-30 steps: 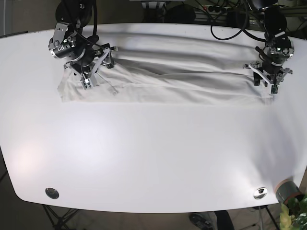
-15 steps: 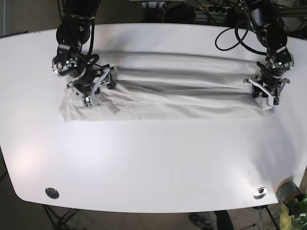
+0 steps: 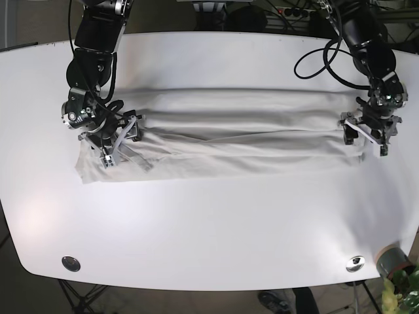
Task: Fold the T-shirt properly
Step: 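Regrasp the shirt end with the right gripper and smooth it flat, then drag the shirt end with the left gripper toward the right gripper, then release the left gripper and lift it off the folded shirt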
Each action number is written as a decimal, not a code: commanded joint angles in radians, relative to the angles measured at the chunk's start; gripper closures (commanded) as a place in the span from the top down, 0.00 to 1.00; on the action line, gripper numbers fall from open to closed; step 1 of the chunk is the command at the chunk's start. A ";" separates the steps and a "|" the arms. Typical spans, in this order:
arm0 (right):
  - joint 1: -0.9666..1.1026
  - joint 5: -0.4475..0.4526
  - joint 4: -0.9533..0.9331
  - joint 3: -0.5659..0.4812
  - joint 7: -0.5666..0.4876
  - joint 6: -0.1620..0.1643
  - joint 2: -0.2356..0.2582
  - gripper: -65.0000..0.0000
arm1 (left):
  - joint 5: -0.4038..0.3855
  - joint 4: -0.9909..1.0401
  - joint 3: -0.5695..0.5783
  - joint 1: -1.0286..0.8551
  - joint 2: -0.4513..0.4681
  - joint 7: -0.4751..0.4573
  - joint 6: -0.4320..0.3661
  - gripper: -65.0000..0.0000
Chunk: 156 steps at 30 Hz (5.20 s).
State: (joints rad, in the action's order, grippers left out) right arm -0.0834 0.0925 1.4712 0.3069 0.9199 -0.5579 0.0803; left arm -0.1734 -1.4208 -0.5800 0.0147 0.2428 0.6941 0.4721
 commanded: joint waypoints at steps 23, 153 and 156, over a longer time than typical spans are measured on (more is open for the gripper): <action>0.000 -0.006 0.018 0.004 0.003 0.003 -0.023 0.54 | -0.504 0.208 -0.131 0.017 0.142 0.198 0.000 0.73; -0.003 -0.006 0.016 0.005 0.001 0.002 -0.046 0.54 | 0.136 -0.412 0.748 0.035 -0.279 0.089 -0.023 0.58; -0.003 -0.006 0.016 0.005 0.001 0.002 -0.046 0.54 | 0.136 -0.456 0.730 0.031 -0.271 0.089 -0.023 0.58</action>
State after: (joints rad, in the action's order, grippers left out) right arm -0.0757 0.0925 1.4784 0.3130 0.9085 -0.5545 0.0299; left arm -0.0277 -1.8412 0.1623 0.0334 -0.0273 0.8055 0.4492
